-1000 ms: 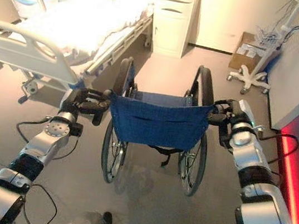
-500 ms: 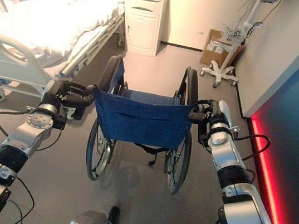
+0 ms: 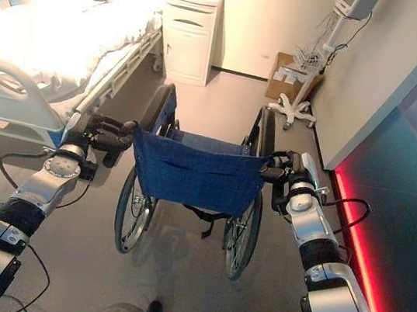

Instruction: Push the wheelchair next to the bed

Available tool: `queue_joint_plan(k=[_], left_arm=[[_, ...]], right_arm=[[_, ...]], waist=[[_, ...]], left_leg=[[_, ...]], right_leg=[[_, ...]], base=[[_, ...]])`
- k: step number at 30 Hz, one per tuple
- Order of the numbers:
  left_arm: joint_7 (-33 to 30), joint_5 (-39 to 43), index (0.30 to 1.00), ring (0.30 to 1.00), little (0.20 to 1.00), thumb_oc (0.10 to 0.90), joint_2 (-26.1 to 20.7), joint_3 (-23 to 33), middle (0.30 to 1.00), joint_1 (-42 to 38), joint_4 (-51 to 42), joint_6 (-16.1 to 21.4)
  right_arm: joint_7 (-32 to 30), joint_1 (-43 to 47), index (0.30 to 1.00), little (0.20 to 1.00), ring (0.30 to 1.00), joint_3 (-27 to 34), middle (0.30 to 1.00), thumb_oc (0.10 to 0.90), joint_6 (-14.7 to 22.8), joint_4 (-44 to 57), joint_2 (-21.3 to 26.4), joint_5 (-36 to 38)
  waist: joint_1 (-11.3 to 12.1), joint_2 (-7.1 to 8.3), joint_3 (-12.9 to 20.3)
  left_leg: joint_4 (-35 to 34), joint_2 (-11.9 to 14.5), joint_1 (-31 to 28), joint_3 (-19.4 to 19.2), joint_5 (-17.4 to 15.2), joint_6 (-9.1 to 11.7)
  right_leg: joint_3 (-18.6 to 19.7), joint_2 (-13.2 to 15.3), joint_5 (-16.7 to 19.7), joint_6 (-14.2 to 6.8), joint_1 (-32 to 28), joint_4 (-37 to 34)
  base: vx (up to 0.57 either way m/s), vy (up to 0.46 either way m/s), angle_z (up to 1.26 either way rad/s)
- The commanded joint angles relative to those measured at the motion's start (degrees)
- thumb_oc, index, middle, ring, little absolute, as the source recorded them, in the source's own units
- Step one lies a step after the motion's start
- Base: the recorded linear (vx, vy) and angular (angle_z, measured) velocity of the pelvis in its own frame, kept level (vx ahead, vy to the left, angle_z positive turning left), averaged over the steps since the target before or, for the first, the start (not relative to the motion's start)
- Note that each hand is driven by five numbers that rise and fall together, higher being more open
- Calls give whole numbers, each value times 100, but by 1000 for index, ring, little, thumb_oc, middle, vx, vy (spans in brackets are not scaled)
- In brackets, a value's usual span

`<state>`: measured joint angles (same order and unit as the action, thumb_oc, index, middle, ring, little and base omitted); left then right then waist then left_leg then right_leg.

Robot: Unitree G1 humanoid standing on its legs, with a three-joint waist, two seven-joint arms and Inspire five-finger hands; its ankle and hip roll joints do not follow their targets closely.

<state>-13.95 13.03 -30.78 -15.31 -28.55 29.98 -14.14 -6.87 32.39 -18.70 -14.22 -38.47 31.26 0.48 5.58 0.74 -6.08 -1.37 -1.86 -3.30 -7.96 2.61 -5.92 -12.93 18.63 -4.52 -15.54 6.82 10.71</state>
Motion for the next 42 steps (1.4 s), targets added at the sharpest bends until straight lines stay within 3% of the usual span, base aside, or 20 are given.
queue_joint_plan(k=[1,4,7,9,11,12,14,15,17,18,20,22,25,26,30,35,39,40,41,42], left_arm=[[622,-334,300,300,300,400,492,-991,300,-34,161,-429],[687,-318,300,300,300,400,473,-942,300,6,72,-474],[634,-296,300,300,300,400,506,-858,300,108,-46,-581],[638,-152,300,300,300,400,497,-810,300,183,-62,-687],[575,-188,300,300,300,400,503,-782,300,268,-144,-768],[482,-127,300,300,300,400,521,-762,300,321,-179,-779],[468,-134,300,300,300,400,561,-764,300,313,-161,-752],[434,-118,300,300,300,400,657,-821,300,266,-87,-662],[421,-58,300,300,300,400,709,-891,300,210,19,-555],[425,-53,300,300,300,400,720,-907,300,195,22,-548],[392,-71,300,300,300,400,762,-933,300,164,26,-521],[394,-100,300,300,300,400,772,-922,300,168,3,-499],[385,-181,300,300,300,400,804,-959,300,126,-27,-524],[324,-146,300,300,300,400,806,-934,300,139,-21,-557],[148,16,300,300,300,400,711,-784,300,311,-27,-642],[199,178,300,300,300,400,487,-569,300,569,-47,-549],[191,369,300,300,300,400,520,-536,300,652,38,-359],[135,419,300,300,300,400,570,-496,300,683,104,-403],[179,254,300,300,300,400,568,-450,300,749,57,-411],[193,214,300,300,300,400,564,-437,300,763,41,-414]], right_arm=[[494,138,300,300,300,-625,300,400,-138,-45,104,-29],[550,109,300,300,300,-604,300,400,-240,116,128,-19],[718,160,300,300,300,-628,300,400,-252,301,217,3],[926,244,300,300,300,-671,300,400,-228,373,208,-52],[984,242,300,300,300,-748,300,400,-170,492,261,-126],[1061,256,300,300,300,-839,300,400,-75,491,332,-93],[1091,299,300,300,300,-878,300,400,45,404,373,-142],[1071,384,300,300,300,-951,300,400,173,251,433,-198],[1065,454,300,300,300,-949,300,400,236,46,449,-146],[1060,458,300,300,300,-936,300,400,215,40,449,-120],[1034,511,300,300,300,-934,300,400,271,-105,376,-120],[998,558,300,300,300,-940,300,400,211,-134,310,-93],[898,590,300,300,300,-943,300,400,106,-231,155,-82],[876,590,300,300,300,-964,300,400,84,-296,57,-84],[903,484,300,300,300,-1012,300,400,45,-315,-100,45],[1097,311,300,300,300,-1021,300,400,119,-335,-207,-87],[1155,231,300,300,300,-979,300,400,275,-385,-160,-175],[1245,210,300,300,300,-904,300,400,239,-411,-189,-179],[1264,146,300,300,300,-873,300,400,217,-288,-134,-174],[1259,119,300,300,300,-862,300,400,209,-252,-109,-155]], waist=[[-77,145,-351],[-73,242,-329],[-94,311,-265],[-170,311,-248],[-206,295,-233],[-204,309,-250],[-203,326,-271],[-228,340,-314],[-254,329,-327],[-247,324,-335],[-138,283,-382],[-81,213,-408],[117,93,-462],[225,23,-464],[417,-120,-383],[464,-160,-237],[411,-117,-107],[484,13,-60],[567,151,-21],[576,173,-12]], left_leg=[[580,-90,-188,421,-1158,361],[836,-46,-152,516,-1350,409],[1325,232,-93,581,-1523,592],[1459,504,-357,556,-1606,713],[1671,812,-409,466,-1201,886],[2070,1010,-254,477,-777,963],[2347,1042,-110,471,-634,931],[2849,1091,88,265,-520,879],[2973,1136,121,-43,-432,904],[2950,1097,162,-85,-436,896],[2592,657,252,-122,-639,819],[2161,485,315,-266,-572,851],[1513,267,800,-445,-193,980],[1037,271,971,-483,104,1035],[144,371,1092,-566,608,1085],[-149,369,970,-913,627,1046],[45,344,870,-1415,267,839],[302,106,965,-1200,-12,631],[284,-69,951,-988,-89,457],[261,-97,936,-974,-99,422]], right_leg=[[189,-44,1921,258,111,-474],[201,34,1963,215,59,-614],[21,-137,1371,304,-46,-545],[-67,-336,841,397,81,76],[-281,-492,667,588,38,163],[-400,-666,568,795,-117,70],[-403,-761,512,905,-215,22],[-475,-918,409,1089,-369,-18],[-649,-1001,304,1193,-552,-61],[-688,-1036,272,1208,-620,-74],[-756,-1163,230,1154,-838,-114],[-794,-1312,130,1151,-1055,-211],[-825,-1553,-25,1150,-1459,-461],[-814,-1656,-91,1145,-1642,-554],[-809,-1784,-335,1136,-1906,-414],[-884,-1756,-563,1043,-2107,-30],[-1035,-1699,-714,1015,-2219,173],[-888,-1622,-547,892,-2300,483],[-779,-1447,-114,593,-2241,1090],[-780,-1395,-40,530,-2214,1217]], base=[[387,-462,57],[329,-437,49],[309,-470,47],[326,-399,41],[281,-420,26],[223,-392,22],[252,-418,27],[294,-428,10],[291,-347,22],[263,-257,44],[249,-203,23],[244,-170,12],[325,-173,14],[293,-97,-20],[384,-29,-19],[401,45,-43],[416,152,-15],[504,172,-9],[547,189,-11],[414,151,-28]])
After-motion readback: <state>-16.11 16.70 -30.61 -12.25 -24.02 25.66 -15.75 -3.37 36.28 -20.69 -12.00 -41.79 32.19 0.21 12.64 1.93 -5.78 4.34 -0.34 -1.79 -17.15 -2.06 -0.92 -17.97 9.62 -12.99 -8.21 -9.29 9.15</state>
